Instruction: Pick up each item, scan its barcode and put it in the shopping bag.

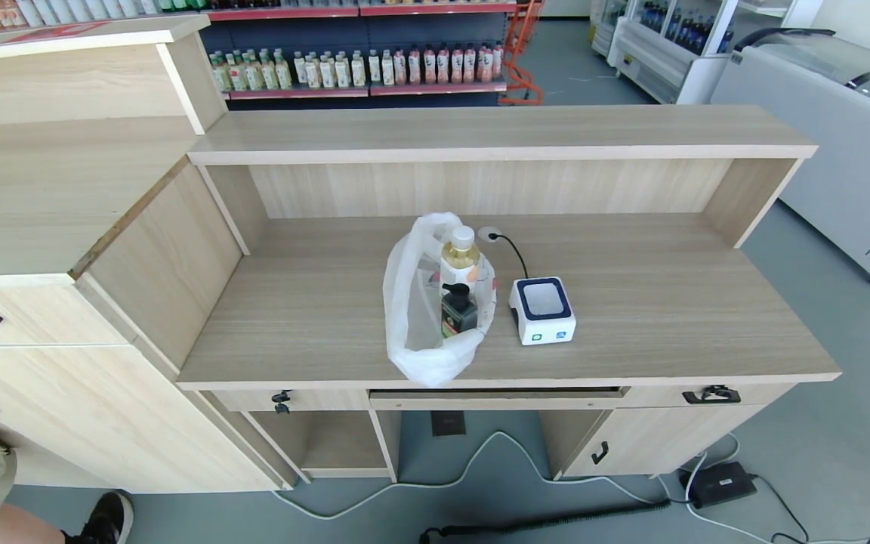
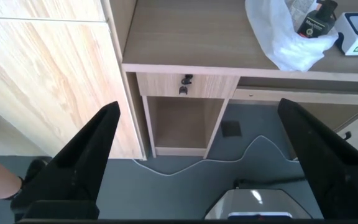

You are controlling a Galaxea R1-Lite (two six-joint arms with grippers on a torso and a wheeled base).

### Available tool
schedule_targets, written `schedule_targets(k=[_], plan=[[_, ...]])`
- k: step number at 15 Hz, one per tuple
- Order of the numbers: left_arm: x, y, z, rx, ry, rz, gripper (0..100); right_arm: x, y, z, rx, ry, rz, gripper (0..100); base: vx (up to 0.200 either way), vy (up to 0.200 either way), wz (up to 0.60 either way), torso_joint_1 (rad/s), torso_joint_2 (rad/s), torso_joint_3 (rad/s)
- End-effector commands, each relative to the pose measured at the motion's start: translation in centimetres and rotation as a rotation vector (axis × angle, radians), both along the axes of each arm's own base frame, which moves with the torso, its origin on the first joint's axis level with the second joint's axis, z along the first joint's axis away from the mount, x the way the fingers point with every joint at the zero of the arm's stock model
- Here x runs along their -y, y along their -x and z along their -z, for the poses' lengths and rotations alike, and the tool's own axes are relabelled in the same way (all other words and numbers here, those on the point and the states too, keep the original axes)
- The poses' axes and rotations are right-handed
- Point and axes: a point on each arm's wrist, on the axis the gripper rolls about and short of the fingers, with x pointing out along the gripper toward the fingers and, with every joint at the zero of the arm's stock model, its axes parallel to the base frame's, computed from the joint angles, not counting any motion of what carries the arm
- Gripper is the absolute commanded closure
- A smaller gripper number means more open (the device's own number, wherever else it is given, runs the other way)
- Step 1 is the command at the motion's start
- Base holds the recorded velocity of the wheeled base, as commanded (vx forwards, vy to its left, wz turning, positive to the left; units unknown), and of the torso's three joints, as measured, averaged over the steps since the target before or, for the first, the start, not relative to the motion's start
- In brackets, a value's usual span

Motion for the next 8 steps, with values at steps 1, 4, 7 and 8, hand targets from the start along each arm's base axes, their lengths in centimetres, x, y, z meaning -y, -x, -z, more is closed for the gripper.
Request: schedule_targets(k=[1,4,7,8], plan=[[0.0,0.01,0.0,0.0,0.0,0.001,0,0.0,0.0,0.0,0.0,0.0,0.0,0,0.0,0.0,0.0,0.0,0.0,0.0],[0.0,0.01,0.0,0.0,0.0,0.001,0,0.0,0.0,0.0,0.0,0.0,0.0,0,0.0,0.0,0.0,0.0,0.0,0.0],[0.0,0.01,0.0,0.0,0.0,0.001,0,0.0,0.0,0.0,0.0,0.0,0.0,0,0.0,0.0,0.0,0.0,0.0,0.0],[0.0,0.01,0.0,0.0,0.001,0.001,0,0.0,0.0,-0.02,0.001,0.001,0.0,0,0.0,0.0,0.0,0.0,0.0,0.0]])
